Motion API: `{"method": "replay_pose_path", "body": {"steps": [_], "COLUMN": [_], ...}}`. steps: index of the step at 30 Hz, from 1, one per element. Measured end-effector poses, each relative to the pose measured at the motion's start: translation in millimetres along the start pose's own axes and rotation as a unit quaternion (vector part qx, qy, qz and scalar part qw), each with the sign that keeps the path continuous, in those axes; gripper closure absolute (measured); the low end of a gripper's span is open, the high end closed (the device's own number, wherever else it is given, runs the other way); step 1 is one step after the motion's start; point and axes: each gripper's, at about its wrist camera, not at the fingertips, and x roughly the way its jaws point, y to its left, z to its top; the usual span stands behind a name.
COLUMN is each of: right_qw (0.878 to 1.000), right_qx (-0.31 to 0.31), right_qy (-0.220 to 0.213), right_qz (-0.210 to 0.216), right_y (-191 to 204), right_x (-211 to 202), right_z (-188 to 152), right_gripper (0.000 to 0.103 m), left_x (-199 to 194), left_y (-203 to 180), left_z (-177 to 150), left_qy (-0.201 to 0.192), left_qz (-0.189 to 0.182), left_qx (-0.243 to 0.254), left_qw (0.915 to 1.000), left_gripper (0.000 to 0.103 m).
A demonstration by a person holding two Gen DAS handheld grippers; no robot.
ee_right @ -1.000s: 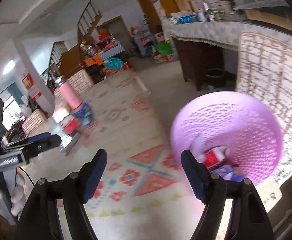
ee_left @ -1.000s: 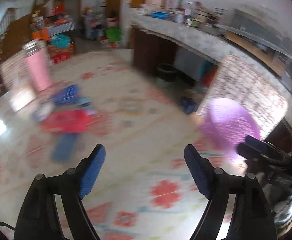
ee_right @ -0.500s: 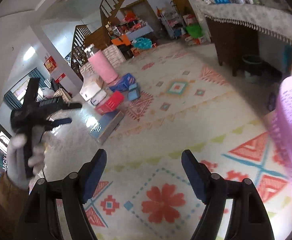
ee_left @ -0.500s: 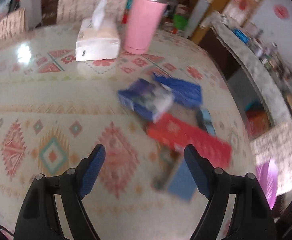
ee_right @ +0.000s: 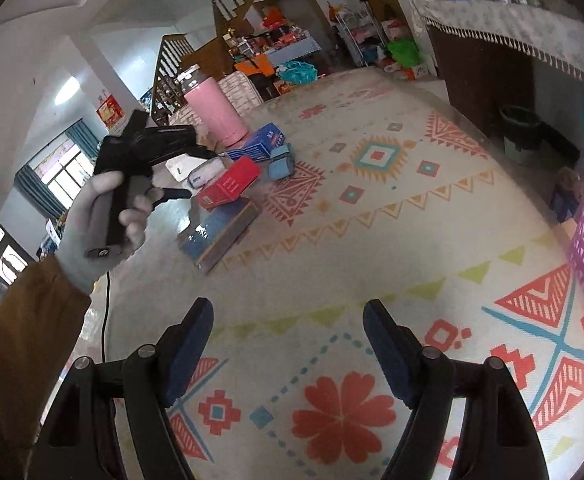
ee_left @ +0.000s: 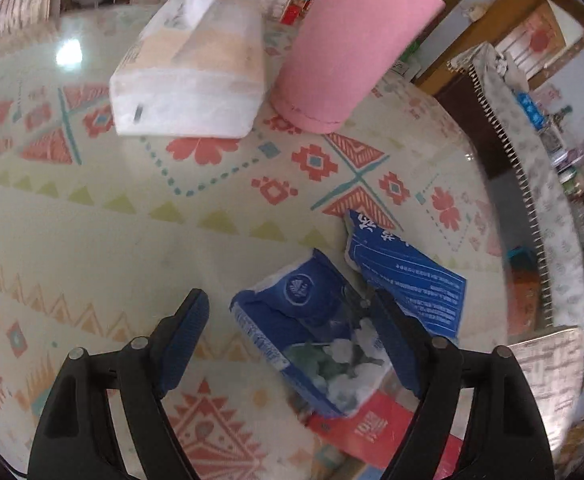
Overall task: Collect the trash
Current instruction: 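Return to the table and grasp the blue snack box with the left tool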
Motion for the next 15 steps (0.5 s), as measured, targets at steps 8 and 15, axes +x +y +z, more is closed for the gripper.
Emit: {"method": "replay_pose_path", "body": {"steps": [8, 15], "right_qw": [1.000, 1.000], "right_qx": [-0.001, -0.005], "right_qy": [-0.005, -0.003], "right_qz": [-0.003, -0.008], "right_y": [0, 1], "right_x": [0, 0], "right_z": [0, 0], "right_gripper": [0.021, 0.021], "left_x": [9, -39], "left_y": [-38, -30], "left_z": [-19, -55], "left_qy": [0.004, -0.019], "left_qz": [0.071, 0.048], "left_qx": [0.078, 0.098], "left_qw": [0.9944, 0.9939], "left_gripper": [0.075, 0.084]}}
